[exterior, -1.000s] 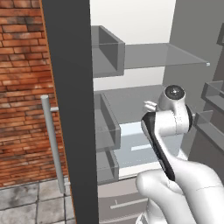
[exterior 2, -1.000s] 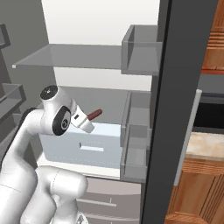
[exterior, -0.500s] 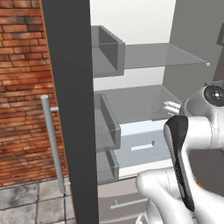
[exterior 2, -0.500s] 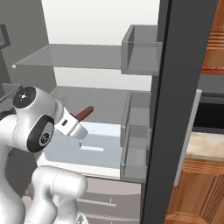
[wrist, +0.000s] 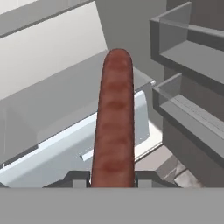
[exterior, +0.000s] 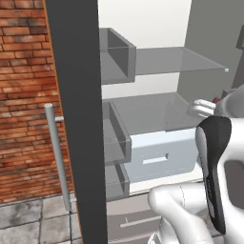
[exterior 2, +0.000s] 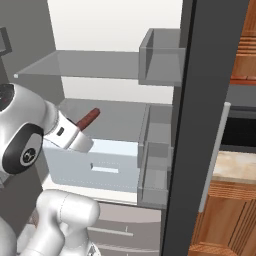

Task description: Retrieve the sausage and cheese from the fridge and place them on the cutting board on the counter.

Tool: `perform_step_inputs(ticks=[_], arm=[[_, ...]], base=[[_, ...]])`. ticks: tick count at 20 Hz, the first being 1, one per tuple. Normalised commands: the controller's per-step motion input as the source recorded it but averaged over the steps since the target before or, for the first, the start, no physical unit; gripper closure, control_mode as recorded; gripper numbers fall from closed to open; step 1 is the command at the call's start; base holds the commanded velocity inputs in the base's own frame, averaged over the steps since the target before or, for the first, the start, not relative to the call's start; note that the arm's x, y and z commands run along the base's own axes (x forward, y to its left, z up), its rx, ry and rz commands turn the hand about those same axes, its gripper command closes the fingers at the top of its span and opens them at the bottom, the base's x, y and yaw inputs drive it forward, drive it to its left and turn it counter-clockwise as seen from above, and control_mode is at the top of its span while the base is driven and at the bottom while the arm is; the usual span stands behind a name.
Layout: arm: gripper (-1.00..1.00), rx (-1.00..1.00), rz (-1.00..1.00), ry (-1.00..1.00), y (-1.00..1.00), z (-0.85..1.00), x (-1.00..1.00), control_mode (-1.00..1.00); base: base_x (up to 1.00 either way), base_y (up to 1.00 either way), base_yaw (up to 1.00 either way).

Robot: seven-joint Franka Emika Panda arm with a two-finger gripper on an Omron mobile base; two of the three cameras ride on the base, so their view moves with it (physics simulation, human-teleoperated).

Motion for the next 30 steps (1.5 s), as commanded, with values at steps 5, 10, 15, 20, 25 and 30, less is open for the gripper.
perform_step_inputs(ticks=[5,10,15,20,25,30], arm=[[1.0,-0.01,0.0,0.07,0.0,0.0,0.0,-1.0],[1.0,0.0,0.0,0.0,0.0,0.0,0.0,-1.0],[1.0,0.0,0.0,0.0,0.0,0.0,0.0,1.0],[1.0,0.0,0.0,0.0,0.0,0.0,0.0,1.0],[1.0,0.0,0.0,0.0,0.0,0.0,0.0,1.0],[1.0,0.0,0.0,0.0,0.0,0.0,0.0,1.0]], base=[[0.0,0.0,0.0],[0.0,0.0,0.0],[-0.17,0.0,0.0],[-0.88,0.0,-0.01],[-0.99,0.0,-0.11],[-0.58,-0.24,-0.42]])
